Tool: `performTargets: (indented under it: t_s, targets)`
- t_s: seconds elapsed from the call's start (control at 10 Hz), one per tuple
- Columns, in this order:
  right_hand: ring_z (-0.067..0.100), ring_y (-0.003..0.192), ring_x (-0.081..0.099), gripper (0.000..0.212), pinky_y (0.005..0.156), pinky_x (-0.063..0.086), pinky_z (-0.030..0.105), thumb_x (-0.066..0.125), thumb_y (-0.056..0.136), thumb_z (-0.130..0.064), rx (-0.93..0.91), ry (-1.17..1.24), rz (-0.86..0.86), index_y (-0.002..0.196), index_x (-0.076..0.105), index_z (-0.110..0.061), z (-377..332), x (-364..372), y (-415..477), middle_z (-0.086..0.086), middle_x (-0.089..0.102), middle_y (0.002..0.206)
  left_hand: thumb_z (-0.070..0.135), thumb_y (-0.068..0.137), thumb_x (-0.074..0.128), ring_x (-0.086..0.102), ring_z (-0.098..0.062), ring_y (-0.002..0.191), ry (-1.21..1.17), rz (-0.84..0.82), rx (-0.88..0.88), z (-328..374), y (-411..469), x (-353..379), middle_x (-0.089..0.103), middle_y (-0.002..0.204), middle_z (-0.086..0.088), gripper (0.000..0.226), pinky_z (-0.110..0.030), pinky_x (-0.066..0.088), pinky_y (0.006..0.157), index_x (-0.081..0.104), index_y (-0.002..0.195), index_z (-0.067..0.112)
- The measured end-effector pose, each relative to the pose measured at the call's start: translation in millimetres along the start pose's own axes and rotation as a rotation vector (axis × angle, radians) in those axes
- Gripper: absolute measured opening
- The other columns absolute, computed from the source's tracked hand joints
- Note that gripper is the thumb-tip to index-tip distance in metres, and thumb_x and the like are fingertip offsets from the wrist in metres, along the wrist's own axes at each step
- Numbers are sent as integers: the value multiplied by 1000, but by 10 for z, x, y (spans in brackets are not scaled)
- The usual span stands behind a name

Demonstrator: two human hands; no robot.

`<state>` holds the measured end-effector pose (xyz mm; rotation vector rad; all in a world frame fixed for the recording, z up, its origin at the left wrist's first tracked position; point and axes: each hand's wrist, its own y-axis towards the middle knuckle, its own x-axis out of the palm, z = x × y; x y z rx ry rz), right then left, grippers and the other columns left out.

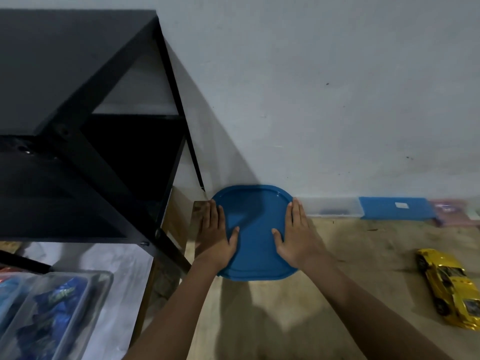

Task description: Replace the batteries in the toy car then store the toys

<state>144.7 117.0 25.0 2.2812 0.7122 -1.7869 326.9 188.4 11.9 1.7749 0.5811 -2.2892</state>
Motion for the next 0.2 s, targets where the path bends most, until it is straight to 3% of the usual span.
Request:
performTargets:
  t_s: [0.1,0.2]
  targets:
    - [22,144,-14,78,112,-9,25,14,93,-52,12,-13,-16,145,-13,-1,8,31,-11,12,-20,155,62,76,-11,-27,-18,139,4,10,-2,-10,-37,35,-29,151,-7,88,-29,-17,110,-13,147,9]
    - [25,142,24,93,110,19,21,7,77,-58,-19,-16,124,143,18,8,14,79,-45,17,11,154,74,56,-29,-21,-20,143,-15,23,-12,-23,-59,28,-28,151,-6,113,-27,-14,112,-11,148,10]
